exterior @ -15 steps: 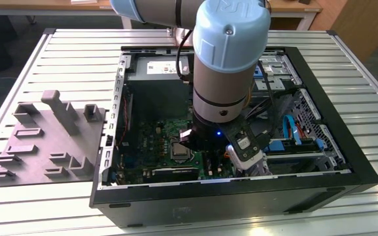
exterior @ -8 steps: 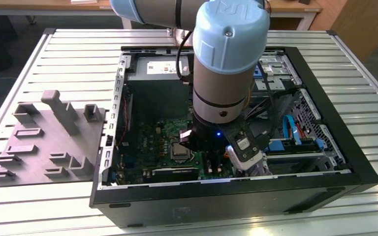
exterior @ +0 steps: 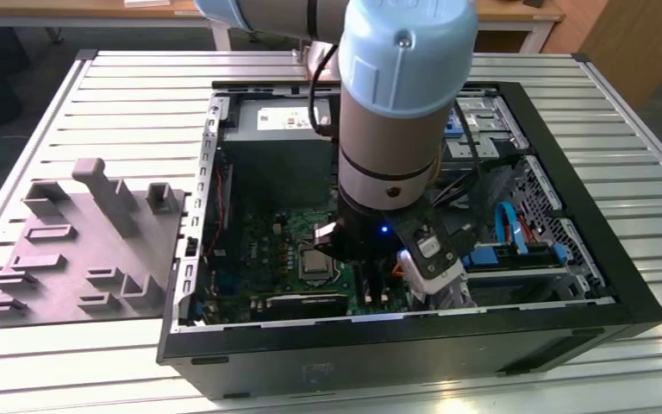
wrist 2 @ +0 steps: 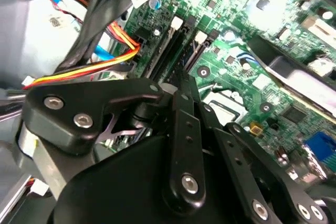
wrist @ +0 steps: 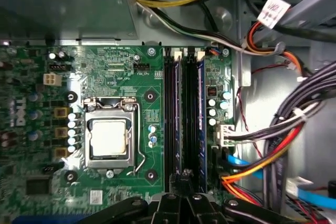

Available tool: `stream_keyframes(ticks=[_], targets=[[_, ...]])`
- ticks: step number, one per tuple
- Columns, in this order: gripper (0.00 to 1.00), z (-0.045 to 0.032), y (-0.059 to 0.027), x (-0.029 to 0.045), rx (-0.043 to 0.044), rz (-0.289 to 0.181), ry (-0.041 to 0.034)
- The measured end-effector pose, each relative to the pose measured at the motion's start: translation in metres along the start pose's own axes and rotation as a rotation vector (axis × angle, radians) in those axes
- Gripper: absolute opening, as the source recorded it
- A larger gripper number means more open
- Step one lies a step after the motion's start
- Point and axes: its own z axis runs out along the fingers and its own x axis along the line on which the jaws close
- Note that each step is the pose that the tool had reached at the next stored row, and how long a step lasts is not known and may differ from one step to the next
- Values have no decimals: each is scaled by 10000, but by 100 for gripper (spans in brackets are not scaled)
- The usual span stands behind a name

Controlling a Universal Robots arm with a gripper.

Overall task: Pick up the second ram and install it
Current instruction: 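Press down the second ram until it locks into place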

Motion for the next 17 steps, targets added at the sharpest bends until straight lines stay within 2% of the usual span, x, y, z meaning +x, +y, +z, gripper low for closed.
stream_keyframes(ticks=[7,13,17], targets=[[11,-251,12,-12,4,0,1],[11,-262,15,-13,3,-1,1],[11,-259,78,-11,3,0,1]])
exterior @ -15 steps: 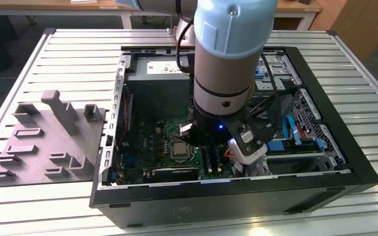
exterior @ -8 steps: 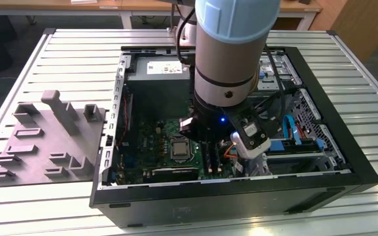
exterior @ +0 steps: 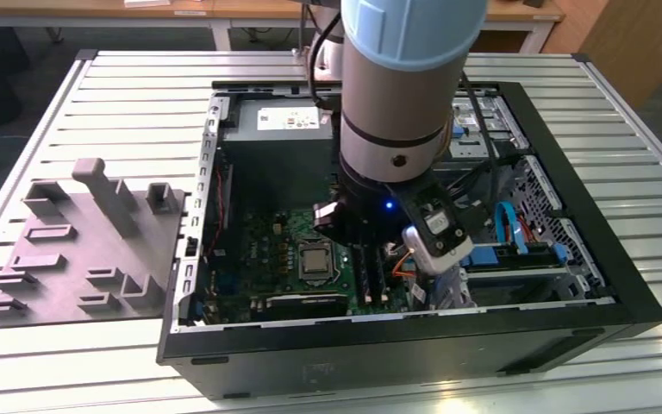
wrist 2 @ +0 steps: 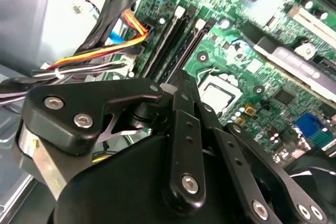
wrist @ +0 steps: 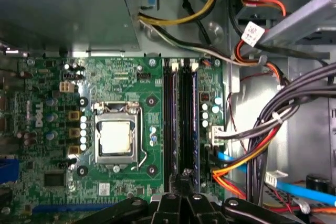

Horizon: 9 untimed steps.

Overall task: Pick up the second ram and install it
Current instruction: 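Press down the second ram until it locks into place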

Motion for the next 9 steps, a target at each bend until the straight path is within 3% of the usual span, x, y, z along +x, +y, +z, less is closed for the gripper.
stream_keyframes(ticks=[9], targets=[[11,15,247,8,-2,0,0]])
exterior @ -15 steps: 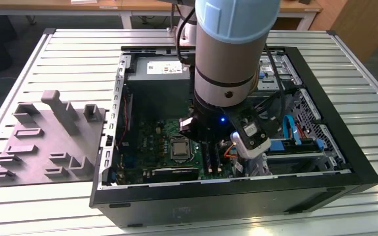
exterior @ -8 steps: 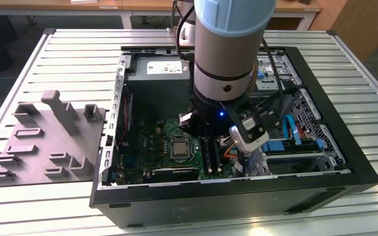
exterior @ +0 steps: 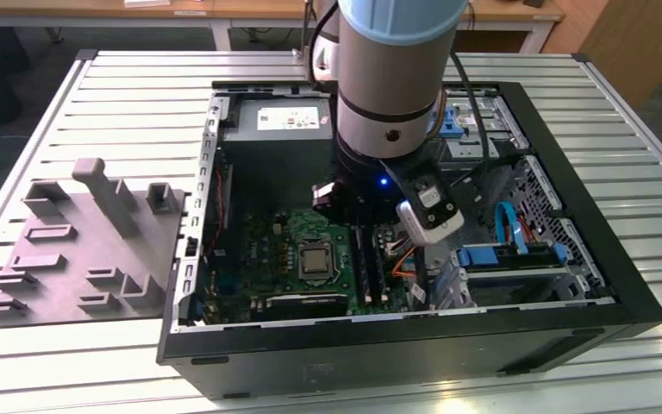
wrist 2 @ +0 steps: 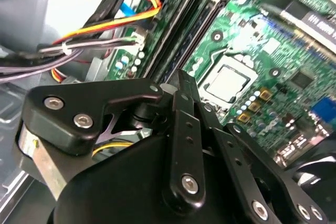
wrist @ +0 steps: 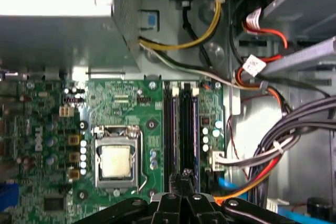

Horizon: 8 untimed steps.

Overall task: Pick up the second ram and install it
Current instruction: 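Press down the second ram until it locks into place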

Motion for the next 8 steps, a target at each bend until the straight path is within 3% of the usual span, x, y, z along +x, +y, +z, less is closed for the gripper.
stream_keyframes(ticks=[8], targets=[[11,3,38,-22,0,0,1]])
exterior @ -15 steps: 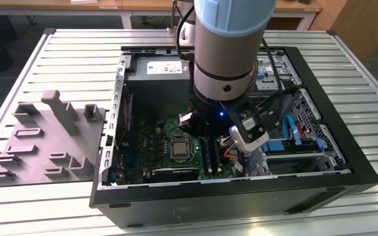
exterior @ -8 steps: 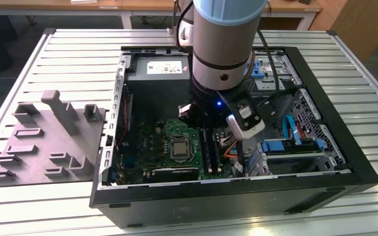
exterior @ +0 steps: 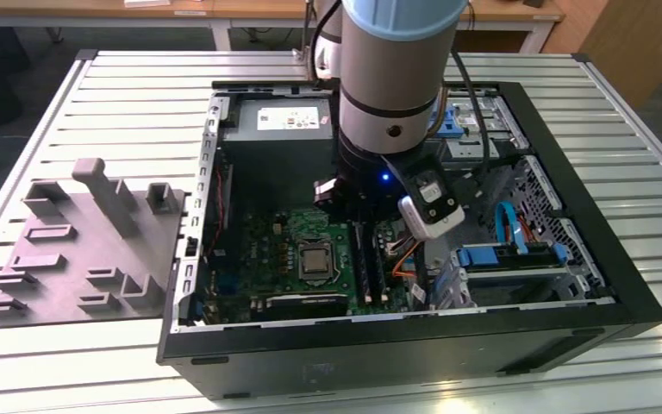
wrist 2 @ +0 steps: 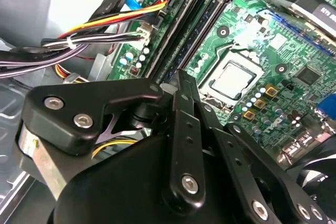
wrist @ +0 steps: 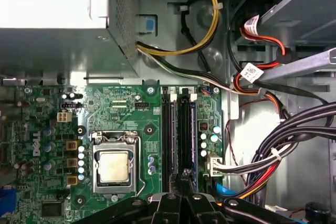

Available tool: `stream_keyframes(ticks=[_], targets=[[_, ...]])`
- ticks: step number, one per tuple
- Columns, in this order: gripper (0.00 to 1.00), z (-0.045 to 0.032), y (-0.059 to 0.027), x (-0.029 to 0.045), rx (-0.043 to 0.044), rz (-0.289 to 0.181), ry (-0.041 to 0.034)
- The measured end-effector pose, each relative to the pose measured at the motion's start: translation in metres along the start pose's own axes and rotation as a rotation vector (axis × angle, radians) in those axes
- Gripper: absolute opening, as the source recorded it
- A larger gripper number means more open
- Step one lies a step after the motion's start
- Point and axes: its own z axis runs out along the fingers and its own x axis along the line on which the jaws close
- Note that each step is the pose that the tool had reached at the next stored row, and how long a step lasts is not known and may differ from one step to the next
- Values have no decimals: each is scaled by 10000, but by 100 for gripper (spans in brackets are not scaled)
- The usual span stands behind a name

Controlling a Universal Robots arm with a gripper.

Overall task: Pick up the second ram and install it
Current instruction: 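Press down the second ram until it locks into place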

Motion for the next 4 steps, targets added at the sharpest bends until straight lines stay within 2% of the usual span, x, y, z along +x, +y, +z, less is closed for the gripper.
stream_keyframes(ticks=[4], targets=[[11,1,1,-3,-1,0,-1]])
